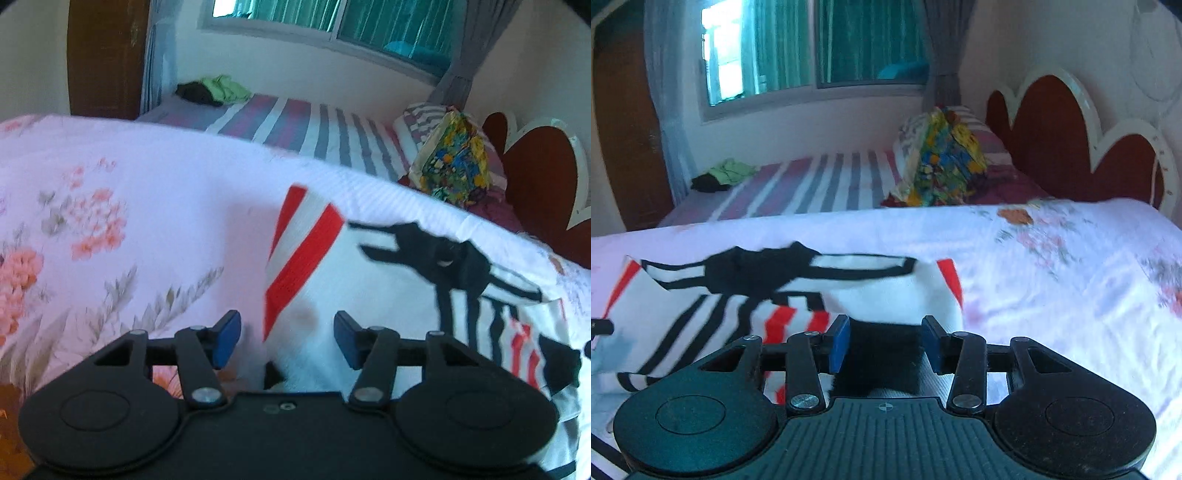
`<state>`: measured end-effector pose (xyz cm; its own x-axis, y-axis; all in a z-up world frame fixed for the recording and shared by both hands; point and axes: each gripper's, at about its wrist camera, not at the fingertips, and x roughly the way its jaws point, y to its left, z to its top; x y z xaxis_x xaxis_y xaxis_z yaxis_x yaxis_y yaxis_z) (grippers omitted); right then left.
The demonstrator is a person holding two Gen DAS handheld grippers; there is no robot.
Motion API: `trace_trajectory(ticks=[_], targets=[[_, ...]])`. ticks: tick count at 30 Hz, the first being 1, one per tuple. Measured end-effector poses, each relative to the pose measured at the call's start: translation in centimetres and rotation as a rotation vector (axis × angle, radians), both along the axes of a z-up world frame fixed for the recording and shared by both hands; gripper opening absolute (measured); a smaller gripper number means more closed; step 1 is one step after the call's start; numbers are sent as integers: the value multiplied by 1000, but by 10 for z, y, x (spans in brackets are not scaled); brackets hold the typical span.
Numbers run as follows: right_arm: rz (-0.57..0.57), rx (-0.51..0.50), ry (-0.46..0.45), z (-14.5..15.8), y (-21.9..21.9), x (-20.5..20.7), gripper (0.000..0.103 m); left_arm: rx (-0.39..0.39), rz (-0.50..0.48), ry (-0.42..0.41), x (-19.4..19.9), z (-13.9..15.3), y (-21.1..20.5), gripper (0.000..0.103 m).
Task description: Fold small clothes
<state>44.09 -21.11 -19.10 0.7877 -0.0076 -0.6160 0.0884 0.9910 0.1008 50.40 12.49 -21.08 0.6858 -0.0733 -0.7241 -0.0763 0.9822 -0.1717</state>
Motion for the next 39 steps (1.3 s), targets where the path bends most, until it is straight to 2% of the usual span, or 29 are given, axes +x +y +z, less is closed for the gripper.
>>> trace_trajectory(ticks=[2, 7, 11, 14, 16, 23, 33, 39], targets=[[12, 12, 15, -4, 5, 10, 43, 21, -17, -10, 6, 3, -6, 60], [1, 80, 61, -20, 8, 25, 43, 60, -42, -9, 27, 0, -20, 60], [-6, 33, 117, -38, 14, 34, 43, 108, -44, 35, 39, -18, -24, 61], [-4, 29, 140, -50, 13, 35, 43, 84, -42, 77, 42, -30, -19, 65], [2, 20, 139, -50, 14, 34, 43, 83, -37, 72, 40, -32, -16, 68], [26, 88, 103, -31, 20, 22, 43, 113, -66, 56, 34, -22, -19, 66], [60, 89, 113, -26, 39, 17, 43, 175, -111, 5, 16, -5, -28, 66], [71, 81, 125, -28, 46, 14, 43, 166, -138, -5, 1, 2, -34, 66]])
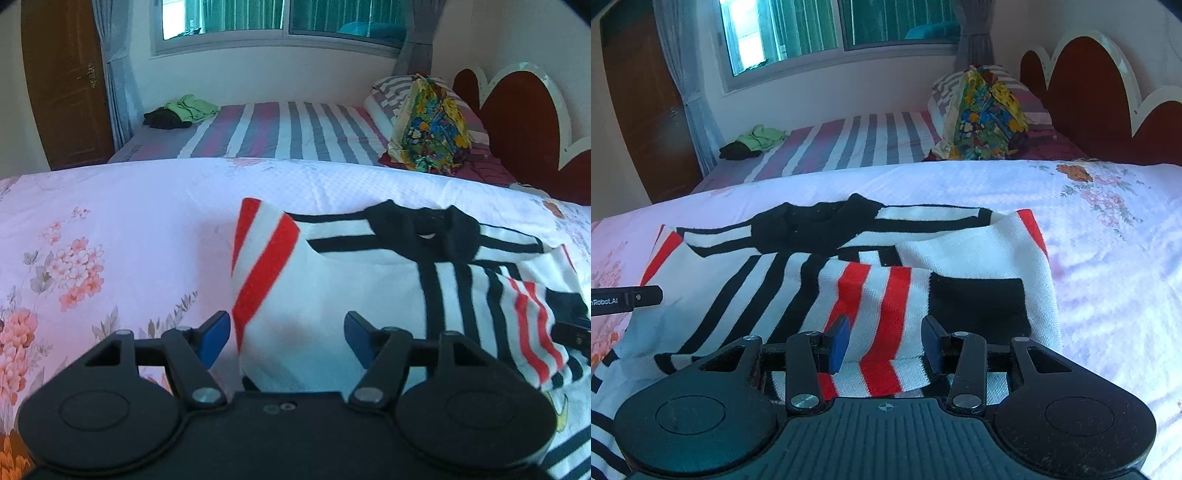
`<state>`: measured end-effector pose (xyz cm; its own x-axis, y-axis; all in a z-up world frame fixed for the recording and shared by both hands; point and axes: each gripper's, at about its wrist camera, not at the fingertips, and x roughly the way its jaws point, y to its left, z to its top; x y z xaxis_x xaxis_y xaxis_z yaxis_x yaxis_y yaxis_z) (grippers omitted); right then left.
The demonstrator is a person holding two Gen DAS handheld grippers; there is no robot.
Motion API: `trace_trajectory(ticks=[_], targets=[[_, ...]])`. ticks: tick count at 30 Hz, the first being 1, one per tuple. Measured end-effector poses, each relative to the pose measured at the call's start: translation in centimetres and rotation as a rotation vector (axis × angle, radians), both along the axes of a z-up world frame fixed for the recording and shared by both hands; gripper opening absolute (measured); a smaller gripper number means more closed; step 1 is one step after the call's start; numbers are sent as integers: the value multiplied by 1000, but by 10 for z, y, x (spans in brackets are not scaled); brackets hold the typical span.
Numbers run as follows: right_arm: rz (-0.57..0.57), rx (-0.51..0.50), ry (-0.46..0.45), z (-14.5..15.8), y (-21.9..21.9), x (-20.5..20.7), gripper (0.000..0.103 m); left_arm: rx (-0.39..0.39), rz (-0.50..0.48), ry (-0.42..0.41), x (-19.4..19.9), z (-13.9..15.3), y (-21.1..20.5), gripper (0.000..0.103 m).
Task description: Fold small clothes
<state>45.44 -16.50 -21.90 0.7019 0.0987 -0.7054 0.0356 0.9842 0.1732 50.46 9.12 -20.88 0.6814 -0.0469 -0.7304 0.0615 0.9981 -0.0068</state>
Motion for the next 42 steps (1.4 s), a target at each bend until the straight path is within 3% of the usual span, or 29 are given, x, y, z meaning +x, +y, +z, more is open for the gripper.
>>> trace_trajectory(ticks=[5, 8, 16, 21, 24, 31, 37, 42], targets=[[-4, -37, 64, -19, 1, 4, 43, 36, -22, 20, -10, -13, -5, 67], [-18, -27, 64, -16, 0, -1, 43, 53, -23, 32, -16, -28, -1, 70], [51, -19, 13, 4, 16, -44, 43, -19, -5, 3, -55, -16, 17, 68], [89, 42, 37, 2, 28, -59, 43, -1, -32, 69, -63, -14, 3, 65], [104, 50, 33, 6, 33, -77, 43, 34, -64, 82, -74, -6, -10, 74], [80, 81, 71, 8, 29, -118, 43, 70, -78, 92, -100, -7, -25, 76], [76, 82, 91, 11, 21, -148, 43, 63, -75, 107, -120, -2, -29, 78], [85, 95, 110, -2, 19, -147, 43, 55, -79, 114, -133, -7, -40, 79]])
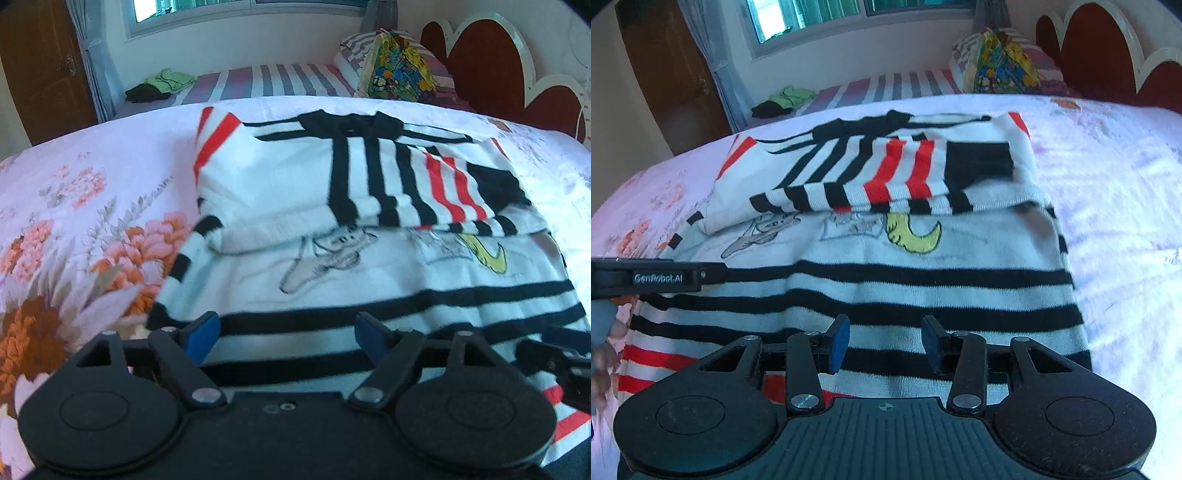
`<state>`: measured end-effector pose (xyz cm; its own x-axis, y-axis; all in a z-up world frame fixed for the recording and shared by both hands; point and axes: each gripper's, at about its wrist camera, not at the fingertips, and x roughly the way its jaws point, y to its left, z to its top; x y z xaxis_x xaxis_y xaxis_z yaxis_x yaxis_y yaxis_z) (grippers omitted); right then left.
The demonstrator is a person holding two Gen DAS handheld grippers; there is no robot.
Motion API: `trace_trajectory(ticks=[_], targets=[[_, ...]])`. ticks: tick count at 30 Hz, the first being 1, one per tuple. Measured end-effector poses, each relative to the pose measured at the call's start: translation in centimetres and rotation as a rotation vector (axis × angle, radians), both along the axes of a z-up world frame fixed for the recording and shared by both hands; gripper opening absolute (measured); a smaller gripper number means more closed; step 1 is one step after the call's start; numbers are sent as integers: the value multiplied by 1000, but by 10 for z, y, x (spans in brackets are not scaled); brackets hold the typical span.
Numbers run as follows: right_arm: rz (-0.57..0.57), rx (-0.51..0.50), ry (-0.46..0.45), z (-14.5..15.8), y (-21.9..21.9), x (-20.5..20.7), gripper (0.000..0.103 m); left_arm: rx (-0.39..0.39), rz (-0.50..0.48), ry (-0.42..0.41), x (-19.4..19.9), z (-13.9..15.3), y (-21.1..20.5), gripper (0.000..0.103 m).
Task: Fold small clothes
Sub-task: 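Move both open grippers toward the black hem of the sweater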
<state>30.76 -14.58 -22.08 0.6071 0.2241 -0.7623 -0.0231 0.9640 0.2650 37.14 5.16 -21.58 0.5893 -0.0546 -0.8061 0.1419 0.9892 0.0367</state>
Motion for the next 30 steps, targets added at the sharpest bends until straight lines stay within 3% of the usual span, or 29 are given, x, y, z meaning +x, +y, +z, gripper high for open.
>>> trace_trajectory(ticks=[4, 6, 11, 20, 30], targets=[[31, -9, 5, -12, 7, 19, 43, 37, 6, 28, -3, -18, -10, 77], [64, -62, -3, -18, 10, 22, 43, 36, 24, 14, -5, -22, -8, 83], [83, -175, -35, -21, -2, 11, 43, 36, 56, 8, -10, -23, 1, 86], [-22, -137, -27, -13, -25, -20, 43, 37, 41, 2, -24, -22, 14, 87], [-44, -36, -44, 2, 16, -51, 43, 31, -8, -6, -43, -22, 24, 86]])
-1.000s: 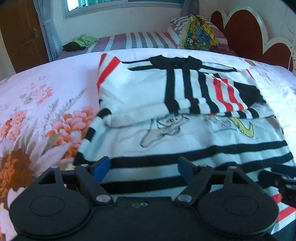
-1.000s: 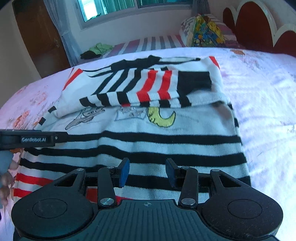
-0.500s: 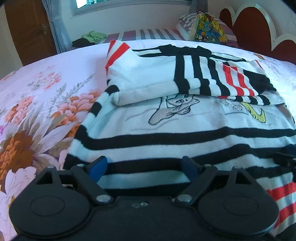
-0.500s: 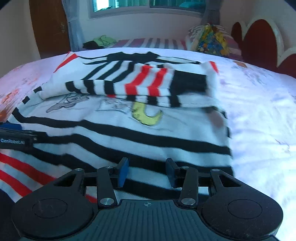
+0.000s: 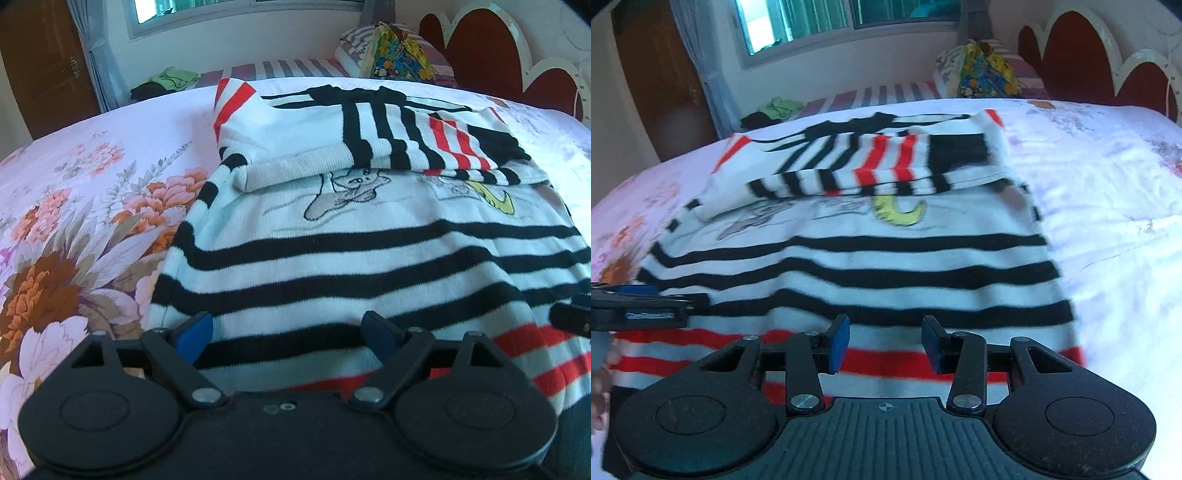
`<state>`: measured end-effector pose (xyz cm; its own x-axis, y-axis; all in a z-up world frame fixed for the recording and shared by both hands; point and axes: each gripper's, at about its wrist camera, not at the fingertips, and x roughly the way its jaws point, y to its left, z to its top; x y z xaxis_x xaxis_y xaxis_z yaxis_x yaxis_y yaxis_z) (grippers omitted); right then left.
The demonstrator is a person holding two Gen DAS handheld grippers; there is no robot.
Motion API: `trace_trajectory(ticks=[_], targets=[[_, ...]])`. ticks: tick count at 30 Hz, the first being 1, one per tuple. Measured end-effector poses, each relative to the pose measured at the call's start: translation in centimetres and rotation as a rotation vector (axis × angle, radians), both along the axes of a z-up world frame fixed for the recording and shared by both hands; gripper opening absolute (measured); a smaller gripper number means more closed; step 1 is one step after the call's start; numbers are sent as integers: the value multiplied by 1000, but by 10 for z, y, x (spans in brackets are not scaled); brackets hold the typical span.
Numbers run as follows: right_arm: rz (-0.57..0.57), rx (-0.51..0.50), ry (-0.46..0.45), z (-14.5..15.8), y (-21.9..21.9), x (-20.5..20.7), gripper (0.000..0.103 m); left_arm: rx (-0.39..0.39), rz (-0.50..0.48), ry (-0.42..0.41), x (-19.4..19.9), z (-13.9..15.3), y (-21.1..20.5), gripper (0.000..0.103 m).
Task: Fold small clothes
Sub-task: 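Move both open grippers toward the black hem of the sweater, then close the left gripper on the black hem while the right gripper grasps it too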
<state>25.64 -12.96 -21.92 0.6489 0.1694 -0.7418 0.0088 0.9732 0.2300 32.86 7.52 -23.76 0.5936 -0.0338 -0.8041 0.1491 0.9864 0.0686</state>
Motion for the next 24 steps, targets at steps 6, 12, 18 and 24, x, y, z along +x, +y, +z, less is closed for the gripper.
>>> trace_trajectory(ticks=[6, 12, 18, 24], targets=[[30, 6, 0, -4, 28, -11, 43, -4, -10, 0, -18, 1, 7, 87], [25, -123, 20, -12, 32, -28, 43, -3, -25, -7, -46, -2, 23, 89], [-27, -114, 33, 1, 10, -60, 44, 11, -16, 1, -78, 6, 39, 89], [-74, -220, -12, 15, -6, -102, 100, -79, 78, 60, -109, 14, 74, 88]])
